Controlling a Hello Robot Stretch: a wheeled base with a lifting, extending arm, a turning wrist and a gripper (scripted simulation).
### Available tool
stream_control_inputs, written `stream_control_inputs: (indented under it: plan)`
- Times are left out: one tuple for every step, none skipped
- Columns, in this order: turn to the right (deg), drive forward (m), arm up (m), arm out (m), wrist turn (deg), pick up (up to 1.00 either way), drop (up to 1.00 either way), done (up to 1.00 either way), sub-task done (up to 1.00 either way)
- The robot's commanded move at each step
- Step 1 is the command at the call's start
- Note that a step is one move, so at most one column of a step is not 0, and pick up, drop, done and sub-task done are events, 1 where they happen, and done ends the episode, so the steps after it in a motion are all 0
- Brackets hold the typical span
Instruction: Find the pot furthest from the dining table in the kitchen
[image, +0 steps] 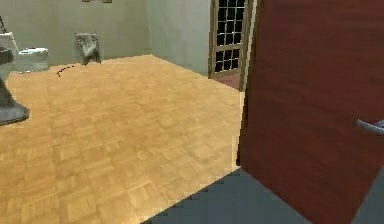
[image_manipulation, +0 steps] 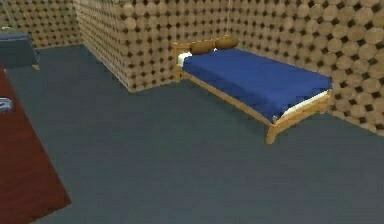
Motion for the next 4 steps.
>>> stream_control_inputs:
  plan:
    - [3.0, 0.0, 0.0, 0.0, 0.0, 0.0, 0.0, 0.0, 0.0]
    - [0.0, 1.0, 0.0, 0.0, 0.0, 0.0, 0.0, 0.0, 0.0]
    - [0.0, 0.55, 0.0, 0.0, 0.0, 0.0, 0.0, 0.0, 0.0]
    - [9.0, 0.0, 0.0, 0.0, 0.0, 0.0, 0.0, 0.0, 0.0]
